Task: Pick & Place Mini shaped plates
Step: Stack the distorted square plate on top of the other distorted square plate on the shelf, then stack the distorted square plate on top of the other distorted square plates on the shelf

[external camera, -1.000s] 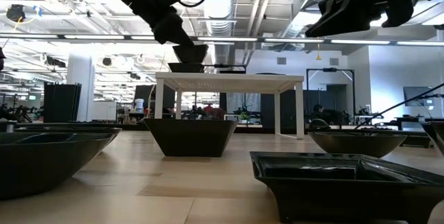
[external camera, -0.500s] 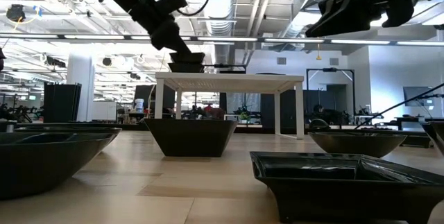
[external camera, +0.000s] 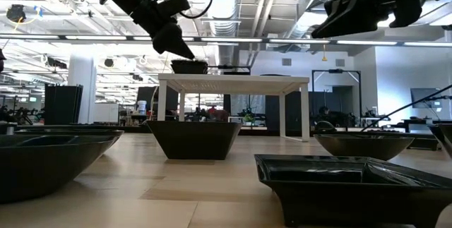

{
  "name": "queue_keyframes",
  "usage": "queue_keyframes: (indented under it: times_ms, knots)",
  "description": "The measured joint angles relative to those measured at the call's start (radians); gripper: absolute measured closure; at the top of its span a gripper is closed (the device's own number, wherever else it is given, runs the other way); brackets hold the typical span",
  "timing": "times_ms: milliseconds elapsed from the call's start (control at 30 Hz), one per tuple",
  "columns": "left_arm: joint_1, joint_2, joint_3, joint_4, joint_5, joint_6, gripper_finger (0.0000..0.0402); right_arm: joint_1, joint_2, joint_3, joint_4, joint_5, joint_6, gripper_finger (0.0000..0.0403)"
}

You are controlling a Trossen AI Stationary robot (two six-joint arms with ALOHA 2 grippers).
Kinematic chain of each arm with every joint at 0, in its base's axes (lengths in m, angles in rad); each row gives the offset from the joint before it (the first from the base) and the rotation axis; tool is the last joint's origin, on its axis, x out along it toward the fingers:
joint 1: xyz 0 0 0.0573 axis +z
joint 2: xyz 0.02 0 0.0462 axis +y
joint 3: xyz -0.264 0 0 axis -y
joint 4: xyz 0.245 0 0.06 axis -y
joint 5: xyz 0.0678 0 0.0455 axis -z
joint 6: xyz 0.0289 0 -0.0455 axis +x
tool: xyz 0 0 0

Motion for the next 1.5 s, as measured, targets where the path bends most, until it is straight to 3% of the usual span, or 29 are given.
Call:
queue_keyframes:
  times_ms: [167,367,500,667,767,1000,1500]
  knots:
    - [-0.032,0.000,0.000,0.060,-0.001,0.000,0.0314,0.000,0.029,0.000,0.004,0.000,0.000,0.0301]
    - [-0.156,0.000,0.001,0.159,0.000,-0.011,0.0304,0.000,0.111,0.000,0.012,0.000,0.000,0.0301]
    - [-0.269,0.000,0.001,0.156,0.028,-0.145,0.0305,0.000,0.165,0.000,0.048,0.000,0.001,0.0301]
    - [-0.412,0.000,0.001,0.154,0.159,-0.374,0.0305,0.000,0.219,0.000,0.103,-0.001,0.007,0.0301]
    - [-0.503,0.021,0.002,0.153,0.168,-0.473,0.0307,0.000,0.237,0.000,0.118,-0.025,0.008,0.0301]
    - [-0.657,0.180,0.002,0.166,0.156,-0.637,0.0309,0.000,0.248,-0.001,0.145,-0.056,0.040,0.0301]
    - [-0.739,0.449,0.002,0.251,0.153,-0.848,0.0309,-0.002,0.248,-0.001,0.151,-0.054,0.060,0.0301]
